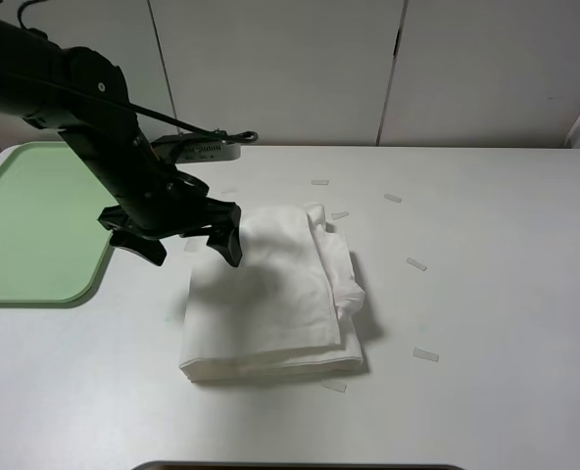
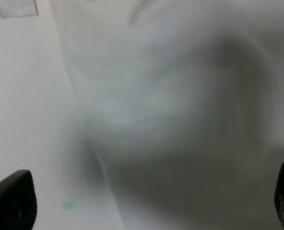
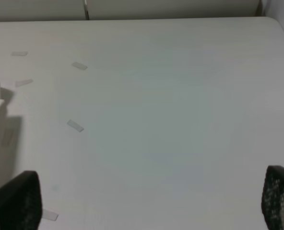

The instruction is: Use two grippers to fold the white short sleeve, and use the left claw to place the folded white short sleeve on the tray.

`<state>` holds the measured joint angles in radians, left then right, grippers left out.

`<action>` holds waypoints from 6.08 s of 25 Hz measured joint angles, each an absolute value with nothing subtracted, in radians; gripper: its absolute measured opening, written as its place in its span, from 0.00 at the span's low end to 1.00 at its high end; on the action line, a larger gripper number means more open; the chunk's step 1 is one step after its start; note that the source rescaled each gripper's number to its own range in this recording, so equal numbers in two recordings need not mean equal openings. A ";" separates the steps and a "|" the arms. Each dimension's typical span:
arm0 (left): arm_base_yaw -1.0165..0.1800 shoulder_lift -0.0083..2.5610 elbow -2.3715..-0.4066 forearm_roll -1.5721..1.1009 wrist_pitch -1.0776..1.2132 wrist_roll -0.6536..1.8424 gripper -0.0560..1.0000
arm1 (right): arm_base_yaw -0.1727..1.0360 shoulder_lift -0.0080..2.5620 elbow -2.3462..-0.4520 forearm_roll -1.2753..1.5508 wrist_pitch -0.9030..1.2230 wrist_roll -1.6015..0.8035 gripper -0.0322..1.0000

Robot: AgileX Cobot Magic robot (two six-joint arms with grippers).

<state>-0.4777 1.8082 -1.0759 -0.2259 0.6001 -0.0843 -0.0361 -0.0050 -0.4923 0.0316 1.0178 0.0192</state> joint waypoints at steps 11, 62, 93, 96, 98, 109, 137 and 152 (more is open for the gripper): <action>-0.501 1.912 -1.015 -0.297 0.451 -0.104 1.00 | -0.036 -0.005 -0.492 0.032 1.018 0.019 1.00; -0.494 2.009 -1.331 0.233 0.866 -0.083 0.17 | -0.036 -0.005 -0.492 0.032 1.018 0.019 1.00; 0.092 1.949 -1.340 0.243 0.738 0.201 0.17 | -0.036 -0.005 -0.492 0.032 1.018 0.019 1.00; 0.112 1.949 -1.340 0.242 0.695 0.249 0.17 | -0.036 -0.005 -0.492 0.032 1.018 0.019 1.00; 0.126 1.949 -1.340 0.241 0.682 0.266 0.17 | -0.036 -0.005 -0.492 0.032 1.018 0.019 1.00; 0.204 1.949 -1.340 0.243 0.622 0.310 0.17 | -0.036 -0.005 -0.492 0.032 1.018 0.019 1.00; 0.209 1.949 -1.340 0.244 0.384 0.328 1.00 | -0.036 -0.005 -0.492 0.032 1.018 0.019 1.00; 0.209 1.809 -1.408 0.202 0.808 0.147 1.00 | -0.036 -0.005 -0.492 0.032 1.017 0.019 1.00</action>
